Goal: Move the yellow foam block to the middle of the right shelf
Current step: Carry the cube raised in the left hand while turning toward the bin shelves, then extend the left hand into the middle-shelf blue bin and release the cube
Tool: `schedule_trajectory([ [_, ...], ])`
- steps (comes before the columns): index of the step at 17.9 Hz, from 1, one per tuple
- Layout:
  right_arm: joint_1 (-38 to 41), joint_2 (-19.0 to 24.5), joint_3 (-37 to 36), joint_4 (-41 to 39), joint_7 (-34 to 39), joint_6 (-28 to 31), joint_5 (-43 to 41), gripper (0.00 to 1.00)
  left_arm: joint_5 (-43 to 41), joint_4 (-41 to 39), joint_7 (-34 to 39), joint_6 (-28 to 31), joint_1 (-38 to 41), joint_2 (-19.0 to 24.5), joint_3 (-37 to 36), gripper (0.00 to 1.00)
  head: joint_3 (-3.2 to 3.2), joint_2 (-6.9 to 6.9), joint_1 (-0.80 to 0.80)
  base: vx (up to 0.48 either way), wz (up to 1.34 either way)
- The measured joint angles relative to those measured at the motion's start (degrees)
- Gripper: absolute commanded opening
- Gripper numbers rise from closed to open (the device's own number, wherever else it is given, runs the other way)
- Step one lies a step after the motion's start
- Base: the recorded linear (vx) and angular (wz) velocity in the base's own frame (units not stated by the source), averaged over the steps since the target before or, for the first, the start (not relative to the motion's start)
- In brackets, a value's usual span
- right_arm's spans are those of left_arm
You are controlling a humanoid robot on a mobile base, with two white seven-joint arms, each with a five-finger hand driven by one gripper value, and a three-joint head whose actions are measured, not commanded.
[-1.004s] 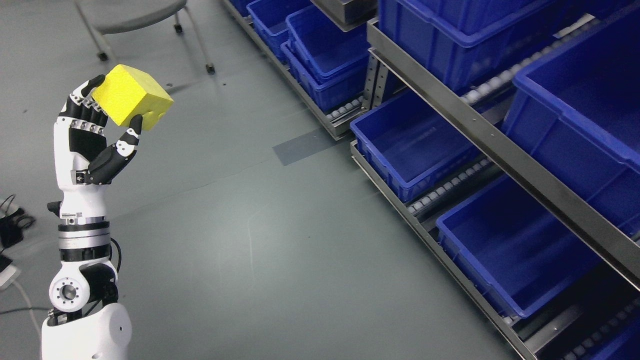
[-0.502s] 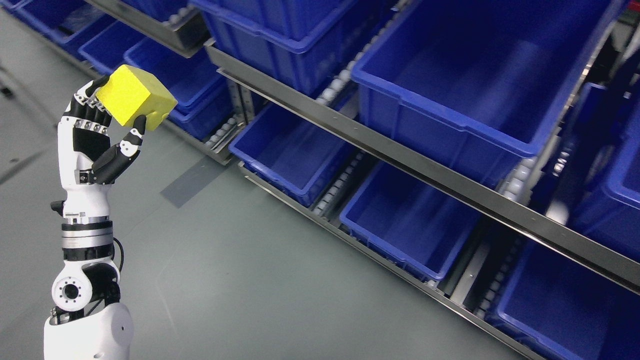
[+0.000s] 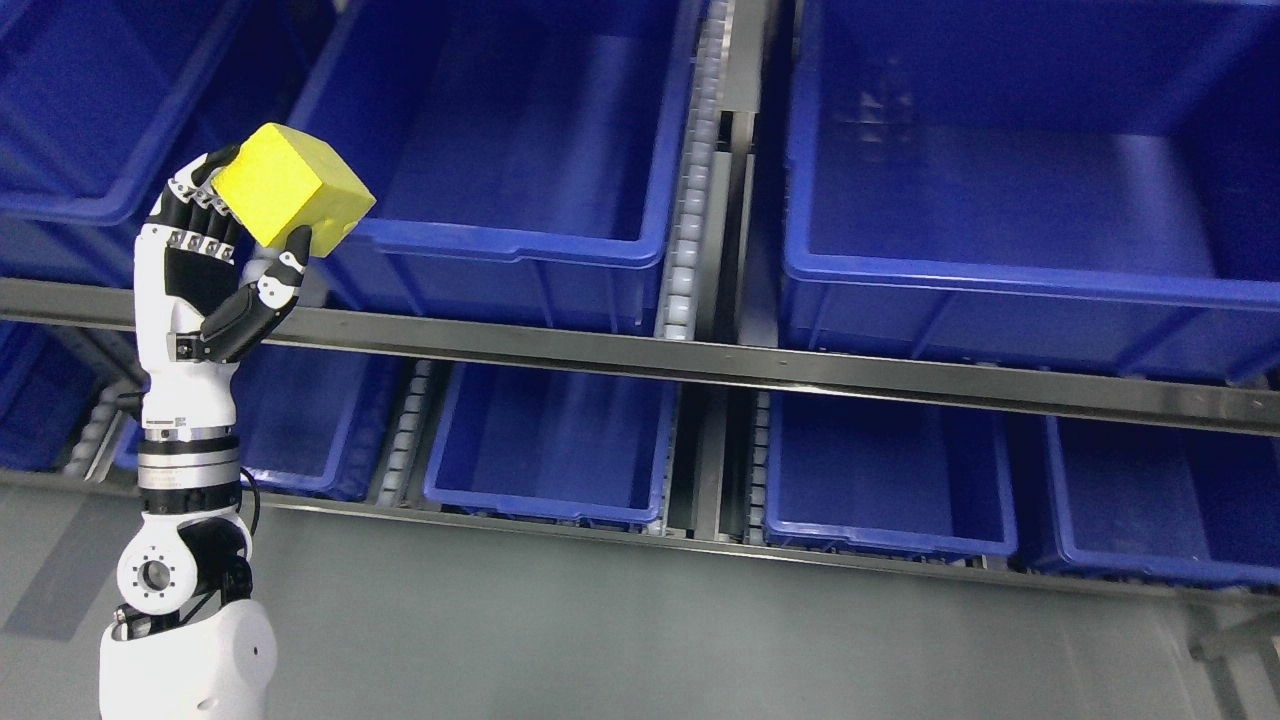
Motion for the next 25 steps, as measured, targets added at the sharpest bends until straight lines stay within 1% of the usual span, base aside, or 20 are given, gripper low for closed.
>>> schedule_trajectory([
  [4, 0.0, 0.0, 0.0, 0.0, 0.0, 0.0, 0.0, 1.0, 0.0, -0.8, 0.0, -0.4, -2.0, 0.0, -1.1, 0.02, 0.0, 0.0, 0.0, 0.043, -0.52],
  [6, 0.0, 0.0, 0.0, 0.0, 0.0, 0.0, 0.0, 1.0, 0.0, -1.3, 0.0, 2.2, -4.2, 0.0, -1.4, 0.02, 0.0, 0.01, 0.0, 0.032, -0.3],
  [8, 0.0, 0.0, 0.0, 0.0, 0.0, 0.0, 0.0, 1.0, 0.0, -2.1, 0.5, 8.8, -7.4, 0.0, -1.6, 0.02, 0.0, 0.01, 0.0, 0.018, -0.14],
  [10, 0.0, 0.0, 0.0, 0.0, 0.0, 0.1, 0.0, 1.0, -0.3, -2.7, 1.8, 16.9, -11.1, 0.0, -1.7, 0.02, 0.0, 0.01, 0.0, 0.003, -0.03],
  [14, 0.0, 0.0, 0.0, 0.0, 0.0, 0.1, 0.0, 1.0, -2.4, -3.2, 7.8, 35.6, -19.9, 0.0, -2.0, 0.02, 0.0, 0.01, 0.0, -0.003, 0.02],
  [17, 0.0, 0.0, 0.0, 0.0, 0.0, 0.2, 0.0, 1.0, -3.9, -2.3, 12.6, 48.0, -27.0, 0.0, -2.2, 0.03, 0.0, 0.01, 0.0, 0.0, 0.0],
  [20, 0.0, 0.0, 0.0, 0.0, 0.0, 0.2, 0.0, 1.0, -4.8, 0.2, 18.0, 55.1, -32.7, 0.0, -2.6, 0.07, 0.0, 0.01, 0.0, 0.0, 0.0],
  [23, 0.0, 0.0, 0.0, 0.0, 0.0, 0.2, 0.0, 1.0, -5.3, 2.4, 23.3, 60.0, -35.7, 0.0, -3.8, 0.14, 0.0, 0.01, 0.0, 0.0, 0.0],
  [24, 0.0, 0.0, 0.0, 0.0, 0.0, 0.2, 0.0, 1.0, -5.4, 3.1, 25.1, 61.1, -36.0, 0.0, -4.4, 0.19, 0.0, 0.01, 0.0, 0.0, 0.0],
  [25, 0.0, 0.0, 0.0, 0.0, 0.0, 0.2, 0.0, 1.0, -5.5, 3.7, 26.5, 61.9, -36.0, 0.0, -5.0, 0.29, 0.0, 0.01, 0.0, 0.0, 0.0],
])
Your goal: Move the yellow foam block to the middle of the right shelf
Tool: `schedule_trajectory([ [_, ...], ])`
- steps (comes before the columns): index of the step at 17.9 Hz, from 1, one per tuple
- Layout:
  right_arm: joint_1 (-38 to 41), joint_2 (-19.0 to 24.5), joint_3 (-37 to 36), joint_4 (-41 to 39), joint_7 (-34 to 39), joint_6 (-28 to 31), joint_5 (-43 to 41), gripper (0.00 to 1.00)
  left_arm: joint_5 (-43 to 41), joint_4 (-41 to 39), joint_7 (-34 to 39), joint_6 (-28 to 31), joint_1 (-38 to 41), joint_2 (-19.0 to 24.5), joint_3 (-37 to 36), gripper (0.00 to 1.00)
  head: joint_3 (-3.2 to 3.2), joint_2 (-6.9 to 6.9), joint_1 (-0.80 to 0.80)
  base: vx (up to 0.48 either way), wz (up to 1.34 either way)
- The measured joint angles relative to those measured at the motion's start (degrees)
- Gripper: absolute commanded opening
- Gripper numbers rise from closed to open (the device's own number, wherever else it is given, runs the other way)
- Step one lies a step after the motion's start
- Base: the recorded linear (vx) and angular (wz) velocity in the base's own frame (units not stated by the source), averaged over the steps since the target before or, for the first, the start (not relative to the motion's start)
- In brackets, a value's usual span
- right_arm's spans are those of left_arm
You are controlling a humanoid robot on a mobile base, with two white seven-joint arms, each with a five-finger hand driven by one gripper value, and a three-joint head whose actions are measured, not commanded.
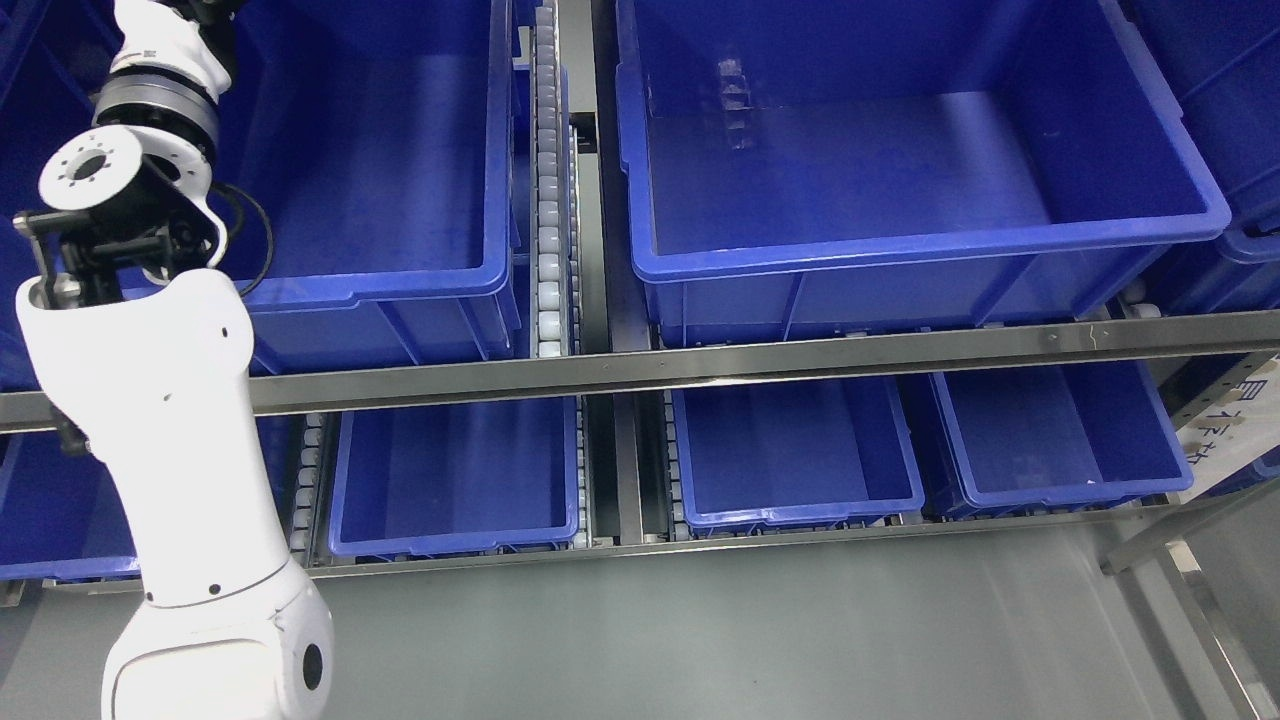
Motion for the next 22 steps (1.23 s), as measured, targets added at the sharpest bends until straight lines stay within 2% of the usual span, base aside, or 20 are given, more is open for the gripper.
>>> schedule_trajectory([
  [3, 0.0, 0.0, 0.0, 0.0, 0.0, -0.1, 0.0, 1.0, -0.2, 1.5, 2.0, 2.2, 0.5, 0.0, -2.3, 0.72, 0.0, 0.0, 0.0, 0.0, 0.0],
  [5, 0.0, 0.0, 0.0, 0.0, 0.0, -0.2, 0.0, 1.0, -0.3, 2.6, 2.4, 5.5, 0.9, 0.0, -3.7, 0.89, 0.0, 0.0, 0.0, 0.0, 0.0],
  [7, 0.0, 0.0, 0.0, 0.0, 0.0, -0.2, 0.0, 1.0, -0.4, 3.9, 2.7, 8.1, 1.2, 0.0, -4.9, 0.99, 0.0, 0.0, 0.0, 0.0, 0.0],
  [12, 0.0, 0.0, 0.0, 0.0, 0.0, -0.2, 0.0, 1.0, -0.4, 5.8, 2.8, 9.2, 1.2, 0.0, -6.8, 1.0, 0.0, 0.0, 0.0, 0.0, 0.0],
  [14, 0.0, 0.0, 0.0, 0.0, 0.0, -0.2, 0.0, 1.0, -0.4, 6.1, 2.2, 4.7, 0.6, 0.0, -7.4, 1.0, 0.0, 0.0, 0.0, 0.0, 0.0],
  [16, 0.0, 0.0, 0.0, 0.0, 0.0, -0.2, 0.0, 1.0, -0.4, 6.1, 1.0, -2.4, 0.5, 0.0, -7.7, 1.0, 0.0, 0.0, 0.0, 0.0, 0.0],
  [22, 0.0, 0.0, 0.0, 0.0, 0.0, -0.4, 0.0, 1.0, -0.3, 5.2, -2.8, -32.1, 7.9, 0.0, -8.6, 1.0, 0.0, 0.0, 0.0, 0.0, 0.0],
])
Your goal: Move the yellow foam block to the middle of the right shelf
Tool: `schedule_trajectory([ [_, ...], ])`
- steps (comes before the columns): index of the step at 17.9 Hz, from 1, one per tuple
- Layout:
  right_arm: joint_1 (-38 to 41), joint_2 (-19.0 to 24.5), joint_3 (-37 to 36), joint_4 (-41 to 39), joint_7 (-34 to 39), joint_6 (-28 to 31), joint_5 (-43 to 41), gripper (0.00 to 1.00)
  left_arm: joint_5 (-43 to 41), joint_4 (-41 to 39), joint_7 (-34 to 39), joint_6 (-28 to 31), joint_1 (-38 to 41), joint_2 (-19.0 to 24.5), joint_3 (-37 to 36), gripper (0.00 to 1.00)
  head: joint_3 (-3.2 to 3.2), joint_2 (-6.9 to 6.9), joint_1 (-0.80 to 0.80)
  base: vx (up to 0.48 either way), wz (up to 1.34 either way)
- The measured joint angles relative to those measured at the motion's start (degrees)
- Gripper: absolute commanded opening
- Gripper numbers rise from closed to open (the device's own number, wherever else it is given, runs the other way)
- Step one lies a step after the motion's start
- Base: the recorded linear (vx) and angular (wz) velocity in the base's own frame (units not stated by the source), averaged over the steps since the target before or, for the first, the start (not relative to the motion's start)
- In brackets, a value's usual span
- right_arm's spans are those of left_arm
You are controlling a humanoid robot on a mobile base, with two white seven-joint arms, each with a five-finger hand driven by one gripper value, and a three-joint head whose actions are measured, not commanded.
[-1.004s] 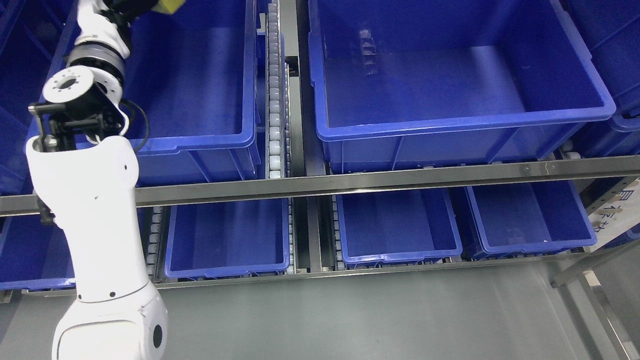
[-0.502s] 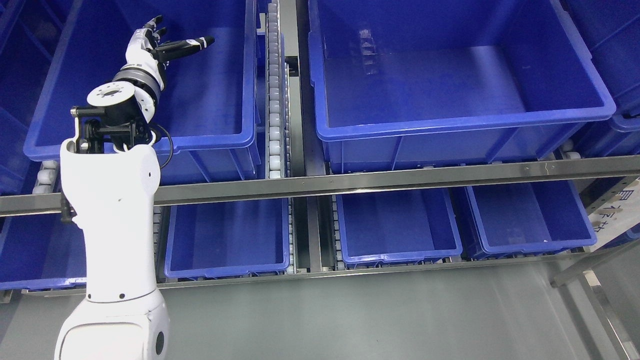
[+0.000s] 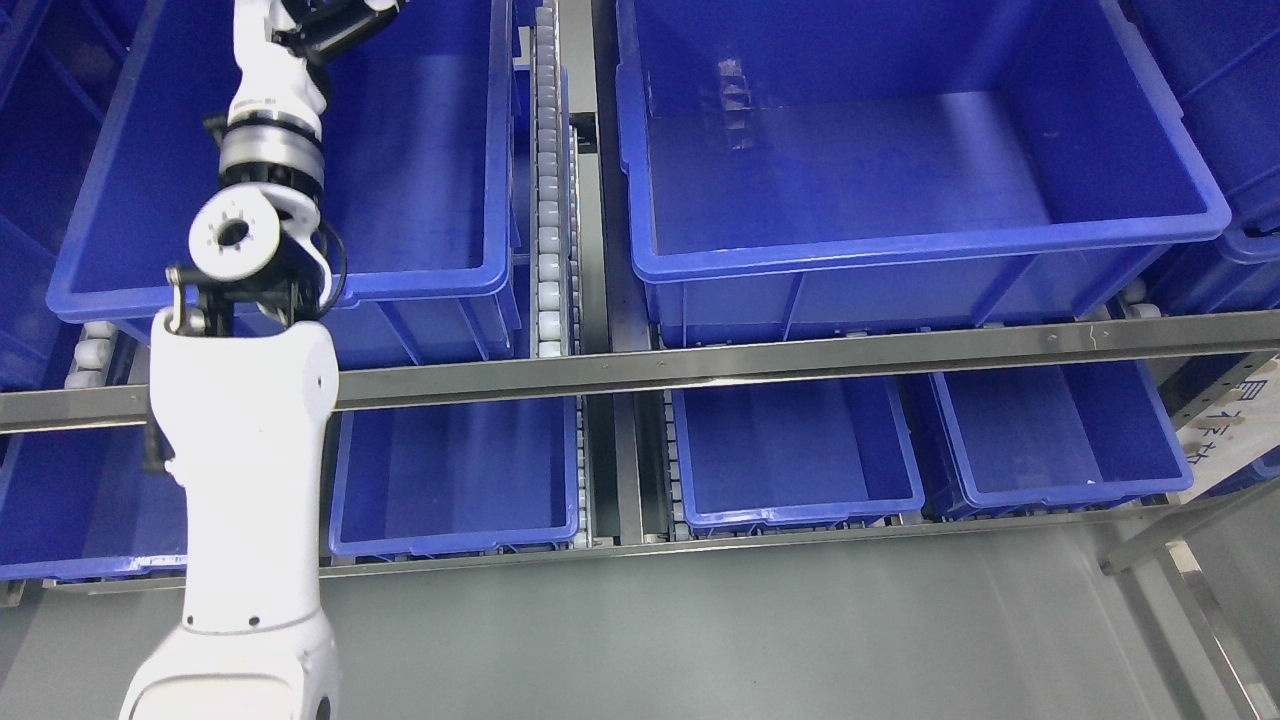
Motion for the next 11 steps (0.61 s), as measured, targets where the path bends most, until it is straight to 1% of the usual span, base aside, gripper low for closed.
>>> schedule_trajectory([
  [2, 0.0, 0.0, 0.0, 0.0, 0.0, -0.1, 0.0, 1.0, 0.0, -1.5, -0.5, -8.5, 4.2, 0.0, -0.2, 1.0, 0.0, 0.0, 0.0, 0.0, 0.0],
  [4, 0.0, 0.0, 0.0, 0.0, 0.0, -0.1, 0.0, 1.0, 0.0, -3.4, -0.7, -12.0, 7.5, 0.0, -0.3, 1.0, 0.0, 0.01, 0.0, 0.0, 0.0],
  [6, 0.0, 0.0, 0.0, 0.0, 0.0, -0.1, 0.0, 1.0, 0.0, -5.3, -0.8, -13.8, 10.5, 0.2, -0.4, 1.0, 0.0, 0.01, 0.0, 0.0, 0.0],
  [8, 0.0, 0.0, 0.0, 0.0, 0.0, 0.1, 0.0, 1.0, 0.0, -7.1, -0.8, -16.7, 14.1, 0.9, -0.6, 1.0, 0.0, 0.01, 0.0, 0.0, 0.0],
  [9, 0.0, 0.0, 0.0, 0.0, 0.0, 0.1, 0.0, 1.0, 0.0, -8.0, -0.9, -19.0, 16.4, 1.3, -0.6, 1.0, 0.0, 0.01, 0.0, 0.0, 0.0],
  [11, 0.0, 0.0, 0.0, 0.0, 0.0, 0.2, 0.0, 1.0, 0.0, -9.5, -1.1, -21.4, 20.2, 2.0, -0.7, 1.0, 0.0, 0.01, 0.0, 0.0, 0.0],
])
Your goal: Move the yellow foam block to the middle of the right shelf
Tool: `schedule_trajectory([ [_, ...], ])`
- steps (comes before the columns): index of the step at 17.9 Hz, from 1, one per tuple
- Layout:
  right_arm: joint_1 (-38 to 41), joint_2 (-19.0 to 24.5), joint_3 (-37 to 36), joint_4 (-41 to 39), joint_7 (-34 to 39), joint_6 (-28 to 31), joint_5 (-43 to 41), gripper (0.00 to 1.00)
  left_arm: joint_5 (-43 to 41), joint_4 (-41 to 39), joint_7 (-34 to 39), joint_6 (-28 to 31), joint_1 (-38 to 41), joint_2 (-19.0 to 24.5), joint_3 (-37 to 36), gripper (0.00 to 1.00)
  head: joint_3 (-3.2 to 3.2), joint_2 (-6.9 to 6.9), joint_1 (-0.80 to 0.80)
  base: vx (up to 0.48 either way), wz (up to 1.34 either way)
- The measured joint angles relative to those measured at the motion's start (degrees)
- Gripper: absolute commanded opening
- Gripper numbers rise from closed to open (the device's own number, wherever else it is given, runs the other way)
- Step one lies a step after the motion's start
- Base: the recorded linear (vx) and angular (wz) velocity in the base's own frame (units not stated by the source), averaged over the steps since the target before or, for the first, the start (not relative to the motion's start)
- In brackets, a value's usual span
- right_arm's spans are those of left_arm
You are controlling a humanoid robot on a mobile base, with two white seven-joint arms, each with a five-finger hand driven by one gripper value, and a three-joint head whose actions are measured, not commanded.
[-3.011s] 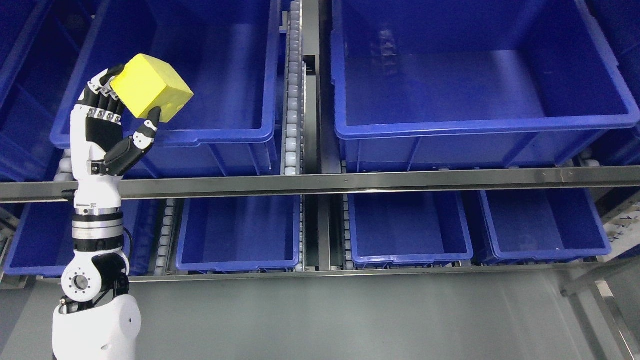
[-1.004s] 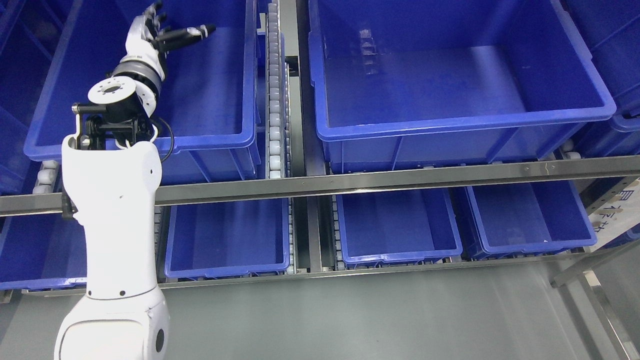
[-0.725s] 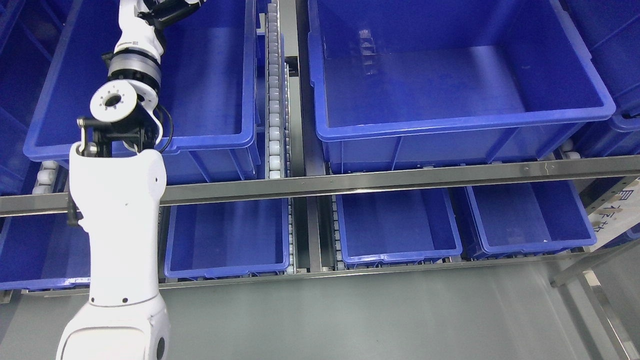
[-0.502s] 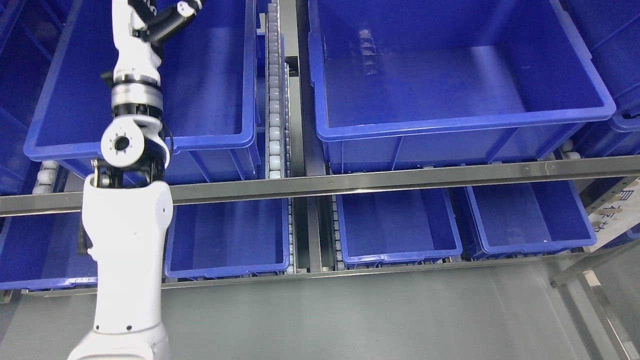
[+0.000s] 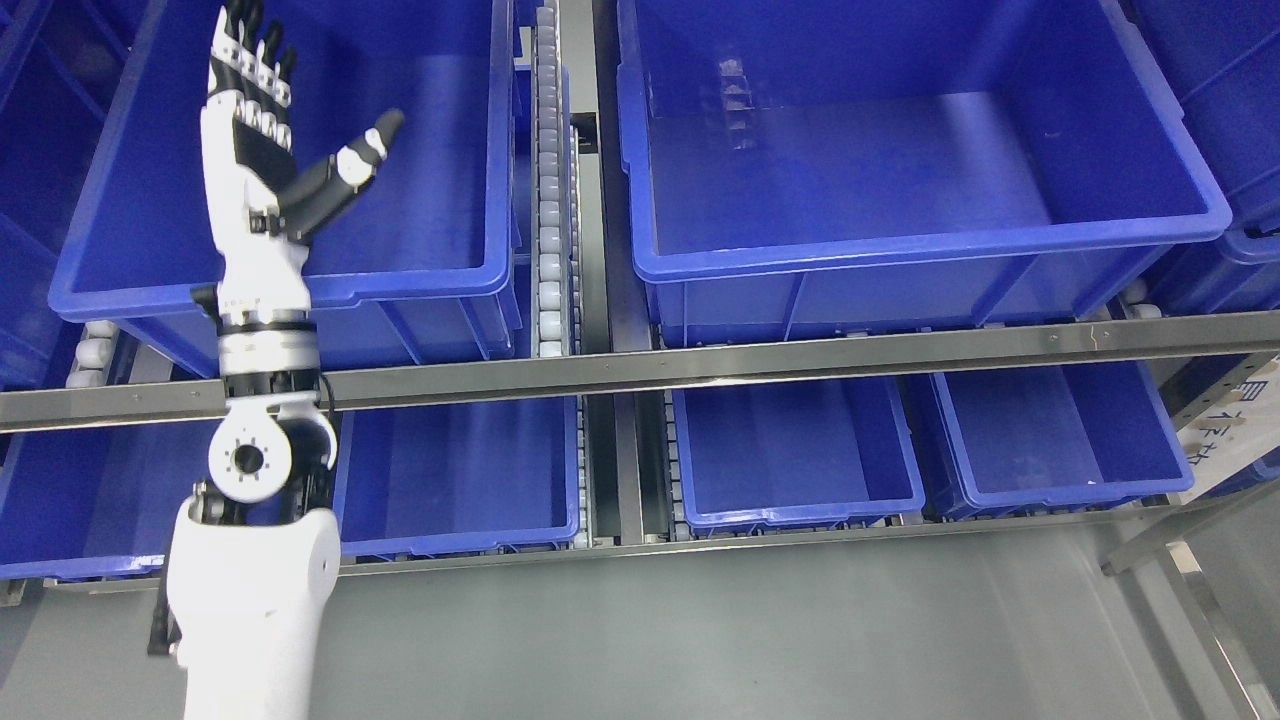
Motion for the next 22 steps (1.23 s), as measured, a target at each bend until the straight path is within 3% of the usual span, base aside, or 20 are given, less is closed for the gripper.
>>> schedule_trajectory([
  [9, 0.0, 0.0, 0.0, 0.0, 0.0, 0.0, 0.0, 1.0, 0.0, -3.3, -0.3, -1.2, 5.1, 1.4, -0.2, 0.99, 0.0, 0.0, 0.0, 0.0, 0.0],
  [22, 0.0, 0.0, 0.0, 0.0, 0.0, 0.2, 0.0, 1.0, 0.0, -5.0, -0.4, 3.3, 3.9, -0.7, -0.3, 0.99, 0.0, 0.0, 0.0, 0.0, 0.0],
])
